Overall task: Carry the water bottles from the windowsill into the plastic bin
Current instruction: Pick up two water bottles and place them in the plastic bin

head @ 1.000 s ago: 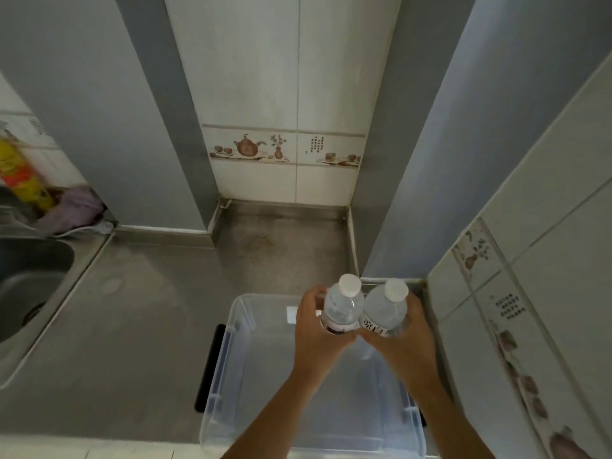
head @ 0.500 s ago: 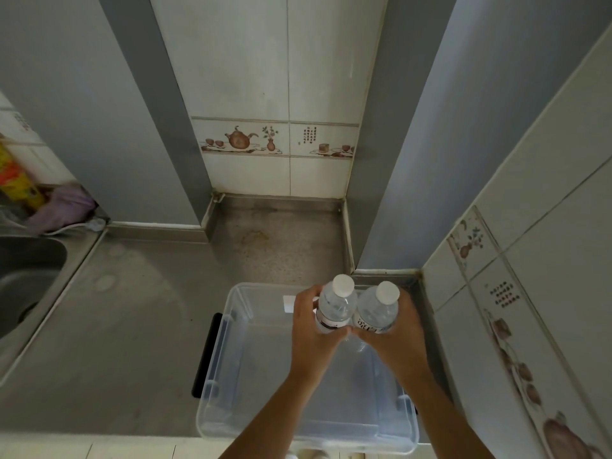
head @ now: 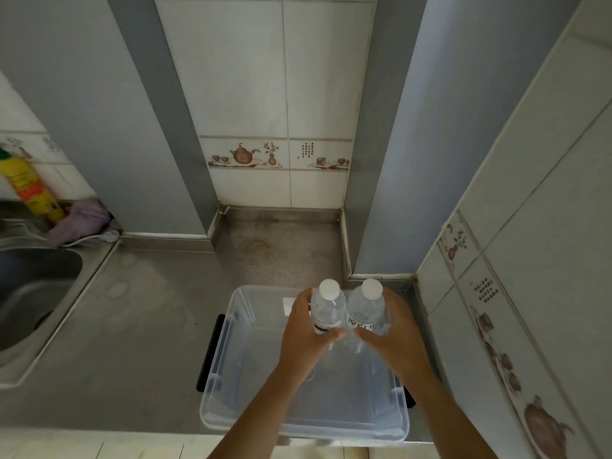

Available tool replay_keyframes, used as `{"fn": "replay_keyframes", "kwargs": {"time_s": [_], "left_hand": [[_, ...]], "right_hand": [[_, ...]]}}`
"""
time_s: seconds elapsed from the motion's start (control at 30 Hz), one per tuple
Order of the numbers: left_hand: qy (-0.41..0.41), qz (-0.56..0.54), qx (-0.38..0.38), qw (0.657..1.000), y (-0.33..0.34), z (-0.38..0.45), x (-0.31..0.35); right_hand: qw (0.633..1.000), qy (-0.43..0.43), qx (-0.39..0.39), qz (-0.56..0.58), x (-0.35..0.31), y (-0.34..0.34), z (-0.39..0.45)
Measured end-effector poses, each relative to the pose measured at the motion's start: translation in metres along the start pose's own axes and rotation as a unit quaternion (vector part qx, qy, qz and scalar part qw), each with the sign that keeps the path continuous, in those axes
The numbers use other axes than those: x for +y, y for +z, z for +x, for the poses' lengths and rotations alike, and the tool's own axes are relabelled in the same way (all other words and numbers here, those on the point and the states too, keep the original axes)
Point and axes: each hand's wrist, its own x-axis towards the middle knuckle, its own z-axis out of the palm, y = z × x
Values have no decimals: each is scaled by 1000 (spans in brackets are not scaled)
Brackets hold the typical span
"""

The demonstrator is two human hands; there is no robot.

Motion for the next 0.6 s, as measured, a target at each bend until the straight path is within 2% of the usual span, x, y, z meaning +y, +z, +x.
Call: {"fn": "replay_keyframes", "kwargs": {"time_s": [0.13,0.3,0.4,0.6], "left_hand": [[-5,3,0,1000,-9,-4,11],[49,64,42,996,-24,-29,32],[136,164,64,975,-42,-55,47],[231,311,18,922,-74,-96,67]], "right_hand": [[1000,-11,-14,25,6,-2,-5],[999,-1,-2,-48,-2,-15,-26],[996,-6,16,-84,-16,-27,-54],[976,-8,81,-204,-45,-33,-116]]}}
